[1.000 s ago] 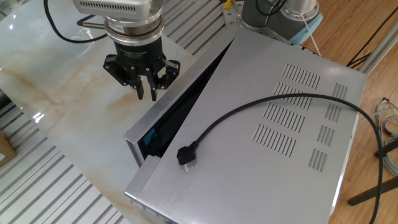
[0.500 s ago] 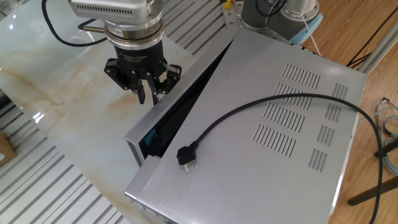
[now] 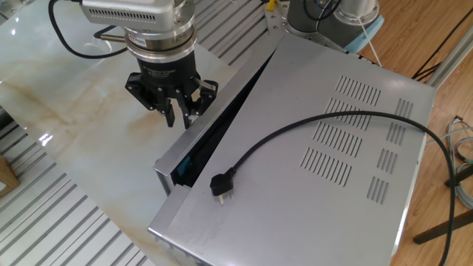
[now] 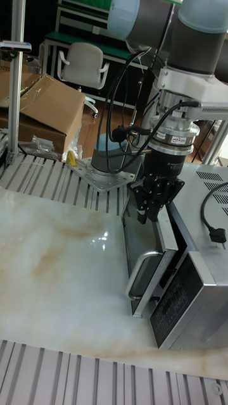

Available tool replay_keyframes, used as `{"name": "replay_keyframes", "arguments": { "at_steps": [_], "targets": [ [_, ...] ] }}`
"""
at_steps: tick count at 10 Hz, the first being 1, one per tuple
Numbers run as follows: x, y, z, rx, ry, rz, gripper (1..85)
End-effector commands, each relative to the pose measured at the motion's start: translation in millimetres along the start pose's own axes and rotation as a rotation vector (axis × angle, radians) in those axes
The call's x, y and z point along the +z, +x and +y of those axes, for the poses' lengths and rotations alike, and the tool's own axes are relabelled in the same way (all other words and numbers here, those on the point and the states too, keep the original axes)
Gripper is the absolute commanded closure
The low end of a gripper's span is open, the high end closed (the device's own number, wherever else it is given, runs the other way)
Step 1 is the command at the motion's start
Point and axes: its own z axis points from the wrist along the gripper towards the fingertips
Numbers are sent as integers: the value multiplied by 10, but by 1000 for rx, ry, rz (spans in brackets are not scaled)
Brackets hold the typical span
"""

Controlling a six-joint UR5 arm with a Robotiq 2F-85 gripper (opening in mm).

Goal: Close the microwave door

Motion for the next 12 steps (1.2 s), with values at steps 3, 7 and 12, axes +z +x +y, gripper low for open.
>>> {"name": "replay_keyframes", "arguments": {
  "at_steps": [3,7,12],
  "targets": [
    [-12,-52,40,5,-14,-13,550],
    [-5,-46,17,5,-7,-10,550],
    [33,-92,10,2,-10,-13,550]
  ]
}}
